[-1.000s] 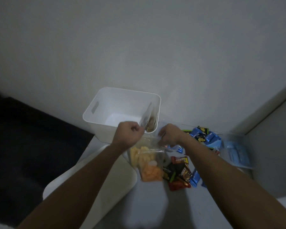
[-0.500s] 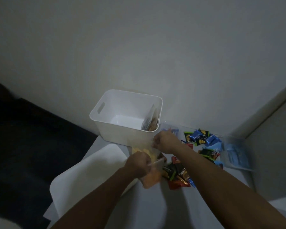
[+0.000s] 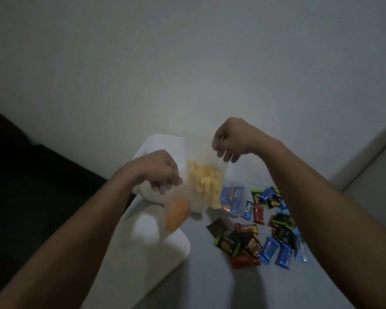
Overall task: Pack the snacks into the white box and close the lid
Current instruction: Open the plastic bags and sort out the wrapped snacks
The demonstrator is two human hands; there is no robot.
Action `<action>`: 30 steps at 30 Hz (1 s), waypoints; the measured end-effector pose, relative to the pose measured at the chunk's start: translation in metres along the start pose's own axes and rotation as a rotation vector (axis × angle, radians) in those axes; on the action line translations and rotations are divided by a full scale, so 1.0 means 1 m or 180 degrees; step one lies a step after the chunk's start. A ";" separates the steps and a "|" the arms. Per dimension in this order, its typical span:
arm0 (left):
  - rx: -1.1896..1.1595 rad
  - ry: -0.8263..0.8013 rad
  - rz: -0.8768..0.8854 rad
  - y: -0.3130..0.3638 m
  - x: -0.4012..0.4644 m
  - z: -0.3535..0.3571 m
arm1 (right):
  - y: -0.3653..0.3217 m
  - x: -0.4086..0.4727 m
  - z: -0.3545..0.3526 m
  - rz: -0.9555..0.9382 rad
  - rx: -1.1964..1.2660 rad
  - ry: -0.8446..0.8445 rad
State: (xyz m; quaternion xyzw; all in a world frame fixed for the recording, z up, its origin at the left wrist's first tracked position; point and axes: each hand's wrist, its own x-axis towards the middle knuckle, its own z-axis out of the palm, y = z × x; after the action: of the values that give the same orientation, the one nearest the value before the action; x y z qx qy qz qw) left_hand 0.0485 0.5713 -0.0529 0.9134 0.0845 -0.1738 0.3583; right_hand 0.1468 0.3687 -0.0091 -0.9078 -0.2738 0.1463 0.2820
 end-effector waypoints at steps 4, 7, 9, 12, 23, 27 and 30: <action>-0.0351 0.0662 0.0132 0.018 0.006 -0.042 | -0.015 0.009 -0.027 0.0035 0.0281 0.0493; -0.0578 0.0969 0.0158 0.030 0.021 -0.056 | -0.021 0.022 -0.028 0.0212 0.0332 0.0639; -0.0661 0.1031 0.0114 0.034 0.037 -0.054 | -0.022 0.030 -0.018 0.0346 0.0251 0.0674; -0.0709 0.1015 0.0009 0.030 0.066 -0.041 | -0.016 0.038 0.010 0.0551 0.0173 0.0659; -0.0352 0.0461 -0.0326 -0.025 0.145 0.038 | 0.024 0.060 0.092 0.1428 0.0105 0.0267; -0.0186 0.0256 -0.0477 -0.036 0.170 0.051 | 0.031 0.076 0.098 0.1570 0.0115 0.0149; -0.0285 -0.0030 -0.0707 -0.043 0.185 0.053 | 0.036 0.086 0.098 0.1667 0.0073 -0.0046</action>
State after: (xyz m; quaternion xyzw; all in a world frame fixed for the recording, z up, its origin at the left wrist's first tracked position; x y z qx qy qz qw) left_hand 0.1943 0.5718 -0.1854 0.8807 0.1911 -0.2128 0.3776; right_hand 0.1904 0.4362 -0.1181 -0.9434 -0.0297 0.2240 0.2428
